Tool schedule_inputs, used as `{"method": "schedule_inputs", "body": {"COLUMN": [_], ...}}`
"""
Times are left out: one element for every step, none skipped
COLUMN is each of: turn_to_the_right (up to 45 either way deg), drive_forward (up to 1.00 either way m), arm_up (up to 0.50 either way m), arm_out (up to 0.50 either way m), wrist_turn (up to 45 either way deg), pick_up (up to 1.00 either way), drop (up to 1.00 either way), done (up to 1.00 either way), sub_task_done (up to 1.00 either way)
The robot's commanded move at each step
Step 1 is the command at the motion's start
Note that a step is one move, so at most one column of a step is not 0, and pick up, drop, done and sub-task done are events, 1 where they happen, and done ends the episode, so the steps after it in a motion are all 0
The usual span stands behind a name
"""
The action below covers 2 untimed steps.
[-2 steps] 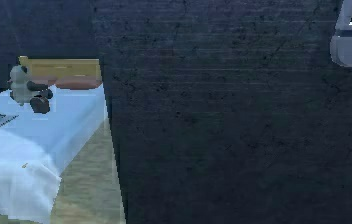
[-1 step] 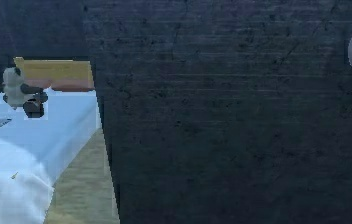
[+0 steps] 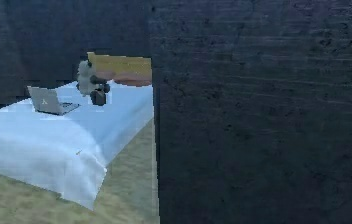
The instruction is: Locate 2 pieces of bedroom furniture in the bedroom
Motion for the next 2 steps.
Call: {"method": "schedule_inputs", "body": {"turn_to_the_right": [0.0, -45.0], "drive_forward": [0.25, 0.00], "arm_up": [0.00, 0.00], "arm_out": [0.00, 0.00], "wrist_turn": [0.0, 0.0], "pick_up": [0.00, 0.00], "drop": [0.00, 0.00], "done": [0.00, 0.00], "sub_task_done": [0.00, 0.00]}}
